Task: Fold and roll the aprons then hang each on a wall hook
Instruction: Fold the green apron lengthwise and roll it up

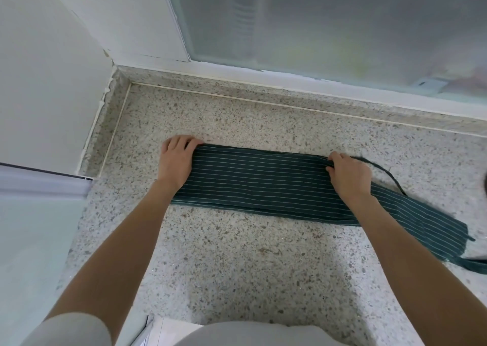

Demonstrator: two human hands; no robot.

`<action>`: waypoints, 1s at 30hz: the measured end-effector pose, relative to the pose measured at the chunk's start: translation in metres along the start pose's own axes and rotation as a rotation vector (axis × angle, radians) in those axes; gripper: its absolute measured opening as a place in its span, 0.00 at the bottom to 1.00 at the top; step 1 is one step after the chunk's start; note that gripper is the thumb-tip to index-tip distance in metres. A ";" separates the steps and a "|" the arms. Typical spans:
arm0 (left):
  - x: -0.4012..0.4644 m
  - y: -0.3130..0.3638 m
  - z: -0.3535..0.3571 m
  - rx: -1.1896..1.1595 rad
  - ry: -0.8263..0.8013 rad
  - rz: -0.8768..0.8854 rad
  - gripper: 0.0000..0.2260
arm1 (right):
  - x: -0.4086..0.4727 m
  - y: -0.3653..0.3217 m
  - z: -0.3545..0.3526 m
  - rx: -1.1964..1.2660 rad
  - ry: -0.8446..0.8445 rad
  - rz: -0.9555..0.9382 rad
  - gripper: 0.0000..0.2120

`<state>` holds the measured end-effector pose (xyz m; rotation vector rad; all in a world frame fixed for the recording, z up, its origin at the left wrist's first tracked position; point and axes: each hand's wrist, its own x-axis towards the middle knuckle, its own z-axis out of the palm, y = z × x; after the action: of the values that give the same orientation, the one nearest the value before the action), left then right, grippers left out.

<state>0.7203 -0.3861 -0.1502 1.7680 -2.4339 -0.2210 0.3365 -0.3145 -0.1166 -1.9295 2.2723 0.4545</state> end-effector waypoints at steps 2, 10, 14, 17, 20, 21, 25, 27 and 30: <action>-0.002 -0.005 -0.002 -0.159 0.030 -0.134 0.11 | -0.001 -0.004 -0.001 -0.002 0.002 -0.016 0.11; -0.002 -0.009 -0.011 -0.501 0.009 -0.375 0.12 | 0.007 -0.034 -0.001 0.094 0.087 -0.152 0.13; 0.000 -0.014 -0.011 -0.466 0.016 -0.329 0.10 | 0.017 -0.039 -0.001 0.129 0.073 -0.168 0.10; 0.002 -0.019 -0.009 -0.291 -0.006 -0.187 0.06 | 0.018 -0.036 0.001 0.126 0.099 -0.163 0.08; 0.005 -0.018 -0.011 -0.172 0.015 -0.129 0.07 | 0.018 -0.037 0.005 0.108 0.110 -0.154 0.07; 0.006 -0.016 -0.012 -0.127 0.028 -0.130 0.07 | 0.018 -0.039 0.006 0.102 0.119 -0.146 0.07; 0.009 -0.004 -0.013 -0.022 0.055 -0.206 0.07 | 0.014 -0.043 0.013 0.108 0.201 -0.115 0.05; 0.009 0.014 -0.015 -0.027 0.051 -0.145 0.09 | 0.011 -0.044 0.017 0.119 0.238 -0.103 0.05; 0.001 0.071 -0.011 -0.105 -0.057 0.094 0.12 | 0.007 -0.043 0.020 0.211 0.262 -0.115 0.05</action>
<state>0.6556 -0.3660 -0.1260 1.6223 -2.4870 -0.3861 0.3759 -0.3207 -0.1432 -2.0971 2.2301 -0.0542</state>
